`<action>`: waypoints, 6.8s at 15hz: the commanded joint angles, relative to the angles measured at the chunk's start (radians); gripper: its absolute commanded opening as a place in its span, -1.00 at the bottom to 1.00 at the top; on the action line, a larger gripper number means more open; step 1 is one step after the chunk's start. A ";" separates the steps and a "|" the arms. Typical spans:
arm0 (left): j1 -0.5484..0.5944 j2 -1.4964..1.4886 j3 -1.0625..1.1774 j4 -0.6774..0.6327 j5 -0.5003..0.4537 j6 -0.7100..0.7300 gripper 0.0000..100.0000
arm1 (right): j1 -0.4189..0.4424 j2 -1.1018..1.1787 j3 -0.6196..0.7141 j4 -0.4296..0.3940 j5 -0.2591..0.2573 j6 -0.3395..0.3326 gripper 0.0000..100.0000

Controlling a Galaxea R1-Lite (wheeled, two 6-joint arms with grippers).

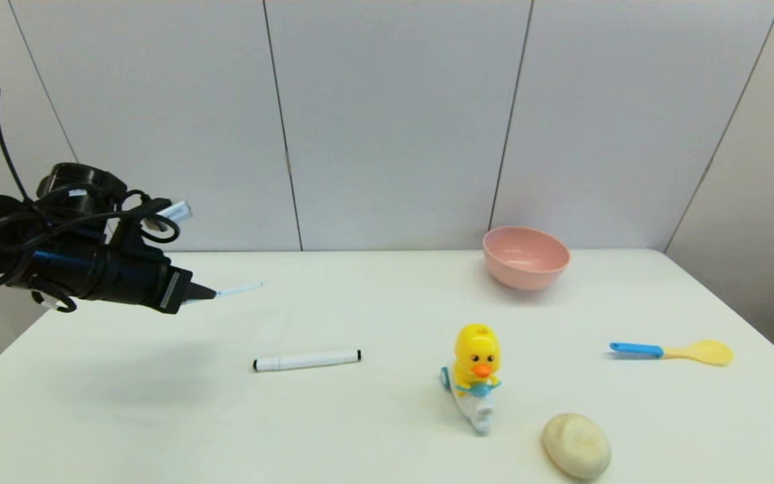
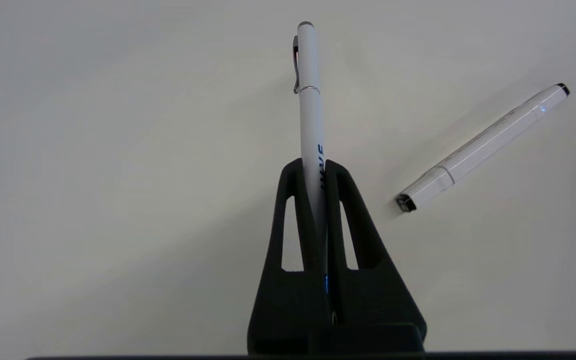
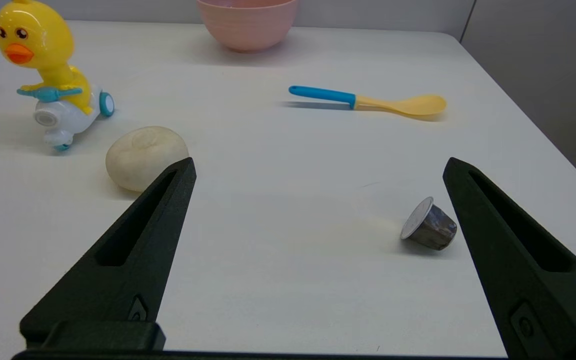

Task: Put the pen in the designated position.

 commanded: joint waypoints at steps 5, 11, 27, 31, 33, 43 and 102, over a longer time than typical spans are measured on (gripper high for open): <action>-0.002 -0.206 0.181 -0.041 0.163 -0.249 -1.00 | 0.000 0.001 0.000 0.001 0.001 0.000 1.00; -0.058 -0.290 0.367 -0.196 0.204 -0.409 -1.00 | 0.000 0.001 0.000 0.001 0.001 0.000 1.00; -0.120 -0.234 0.634 -0.522 0.204 -0.453 -1.00 | 0.000 0.001 0.000 0.001 0.001 0.000 1.00; -0.124 -0.201 0.638 -0.562 0.204 -0.453 -1.00 | 0.000 0.001 0.000 0.001 0.001 0.000 1.00; -0.140 -0.177 0.637 -0.590 0.204 -0.455 -1.00 | 0.000 0.001 0.002 0.001 0.001 0.000 1.00; -0.186 -0.142 0.641 -0.622 0.206 -0.495 -1.00 | 0.000 0.001 0.002 0.001 0.001 0.000 1.00; -0.196 -0.481 0.499 -0.596 0.476 -0.421 1.00 | 0.000 0.001 0.000 0.001 0.001 0.000 1.00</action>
